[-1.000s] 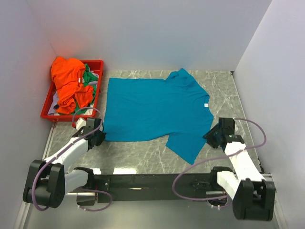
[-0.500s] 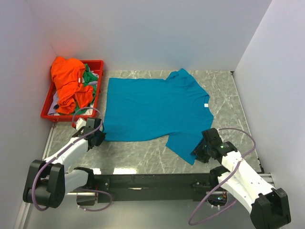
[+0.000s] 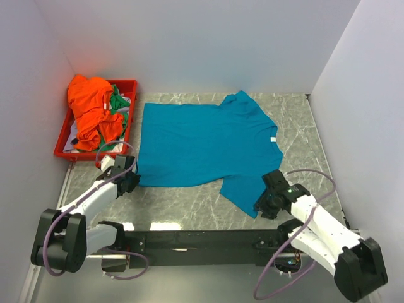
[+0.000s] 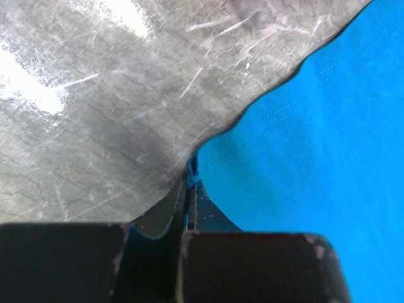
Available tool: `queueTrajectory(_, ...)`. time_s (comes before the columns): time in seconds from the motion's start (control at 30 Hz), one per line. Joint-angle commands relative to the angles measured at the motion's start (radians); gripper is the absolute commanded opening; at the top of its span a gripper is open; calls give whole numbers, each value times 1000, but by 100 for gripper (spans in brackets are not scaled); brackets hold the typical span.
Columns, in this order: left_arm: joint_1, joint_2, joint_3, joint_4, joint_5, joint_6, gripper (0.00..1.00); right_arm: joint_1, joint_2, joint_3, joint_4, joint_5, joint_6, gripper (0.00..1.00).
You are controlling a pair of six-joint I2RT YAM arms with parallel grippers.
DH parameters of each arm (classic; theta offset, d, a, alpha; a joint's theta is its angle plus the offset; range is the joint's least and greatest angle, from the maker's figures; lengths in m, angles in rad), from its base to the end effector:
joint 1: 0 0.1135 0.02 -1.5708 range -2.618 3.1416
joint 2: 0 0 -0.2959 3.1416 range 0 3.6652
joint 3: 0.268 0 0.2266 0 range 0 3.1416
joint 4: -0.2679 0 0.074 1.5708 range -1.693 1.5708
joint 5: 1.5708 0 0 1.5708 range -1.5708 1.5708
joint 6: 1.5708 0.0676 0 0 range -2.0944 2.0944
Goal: Fold and stack the t-shirts
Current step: Fold the tshirt
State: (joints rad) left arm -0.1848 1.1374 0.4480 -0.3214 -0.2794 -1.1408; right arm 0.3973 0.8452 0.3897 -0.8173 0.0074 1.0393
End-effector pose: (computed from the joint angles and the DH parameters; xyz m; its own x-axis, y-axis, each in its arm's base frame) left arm 0.1768 -0.0141 0.1716 -0.3768 -0.8184 -0.4338 -0.7434 0.5466 -0.3855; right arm 0.0812 0.0335 0.1573 -0.7785 0.6082 -0.1550 0.5648 0.7866 0.2496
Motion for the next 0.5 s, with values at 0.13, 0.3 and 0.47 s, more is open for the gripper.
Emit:
queueTrajectory(0.13, -2, 16, 29, 2, -21, 16, 1, 118, 196, 57, 102, 71, 34, 45)
queueTrajectory(0.3, -2, 21, 31, 2, -20, 19, 1, 143, 265, 90, 121, 106, 31, 35)
queueTrajectory(0.47, -2, 9, 34, -10, -30, 30, 1, 140, 193, 103, 107, 112, 33, 2)
